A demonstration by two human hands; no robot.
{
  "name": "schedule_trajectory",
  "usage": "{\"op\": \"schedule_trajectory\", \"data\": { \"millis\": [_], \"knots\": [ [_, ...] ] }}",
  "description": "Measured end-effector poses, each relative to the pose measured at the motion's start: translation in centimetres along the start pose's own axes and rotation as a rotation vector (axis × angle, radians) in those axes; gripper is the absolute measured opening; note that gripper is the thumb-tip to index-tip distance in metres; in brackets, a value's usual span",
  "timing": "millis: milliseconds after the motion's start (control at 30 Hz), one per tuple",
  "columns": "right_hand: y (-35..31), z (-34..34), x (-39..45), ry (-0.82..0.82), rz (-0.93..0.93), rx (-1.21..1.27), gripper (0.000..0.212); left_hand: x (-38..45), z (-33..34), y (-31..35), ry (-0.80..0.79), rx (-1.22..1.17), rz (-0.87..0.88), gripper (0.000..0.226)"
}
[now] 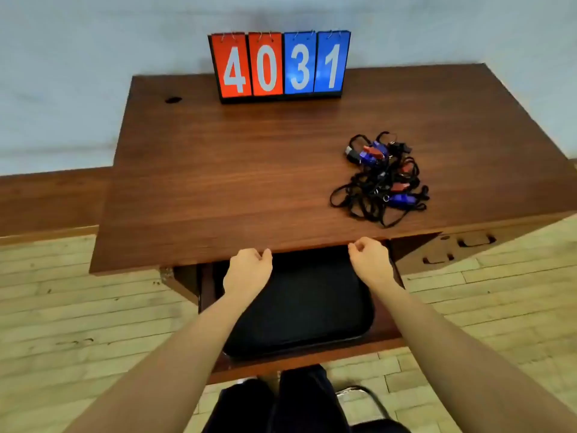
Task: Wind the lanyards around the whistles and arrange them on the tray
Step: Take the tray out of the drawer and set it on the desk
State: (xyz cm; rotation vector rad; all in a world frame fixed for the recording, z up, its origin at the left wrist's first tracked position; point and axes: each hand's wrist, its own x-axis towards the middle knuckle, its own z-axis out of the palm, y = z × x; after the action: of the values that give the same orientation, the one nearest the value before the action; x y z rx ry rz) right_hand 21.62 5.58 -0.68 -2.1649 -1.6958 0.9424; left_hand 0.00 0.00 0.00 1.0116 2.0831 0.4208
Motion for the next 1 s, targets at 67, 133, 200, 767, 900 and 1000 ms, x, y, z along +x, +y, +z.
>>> {"op": "schedule_trajectory", "data": {
  "millis": [67, 133, 200, 767, 900, 1000],
  "knots": [
    [1.1, 1.3, -0.3, -0.038, 0.097, -0.079, 0.022, -0.4, 0.9, -1.6, 0.024, 0.093, -0.096, 0.035],
    [2.3, 2.8, -0.6, -0.113, 0.205, -0.178, 0.043, -0.5, 2.3, -3.6, 0.040, 0.189, -0.185, 0.045],
    [2.9, 3.8, -0.9, -0.193, 0.294, -0.215, 0.062, -0.6, 3.1, -4.6, 0.034, 0.248, -0.254, 0.062],
    [4.8, 5.0, -0.1, -0.227, 0.399, -0.023, 0.080, 1.3, 3.6, -7.2, -0.060, 0.183, -0.389, 0.088],
    [5.2, 4.5, -0.5, -0.182, 0.435, -0.041, 0.069, 1.4, 2.9, -8.3, -0.032, 0.166, -0.352, 0.088],
    [5.4, 4.2, -1.0, -0.159, 0.456, -0.079, 0.059, 1.6, 2.8, -9.0, -0.049, 0.232, -0.358, 0.076]
  ]
}}
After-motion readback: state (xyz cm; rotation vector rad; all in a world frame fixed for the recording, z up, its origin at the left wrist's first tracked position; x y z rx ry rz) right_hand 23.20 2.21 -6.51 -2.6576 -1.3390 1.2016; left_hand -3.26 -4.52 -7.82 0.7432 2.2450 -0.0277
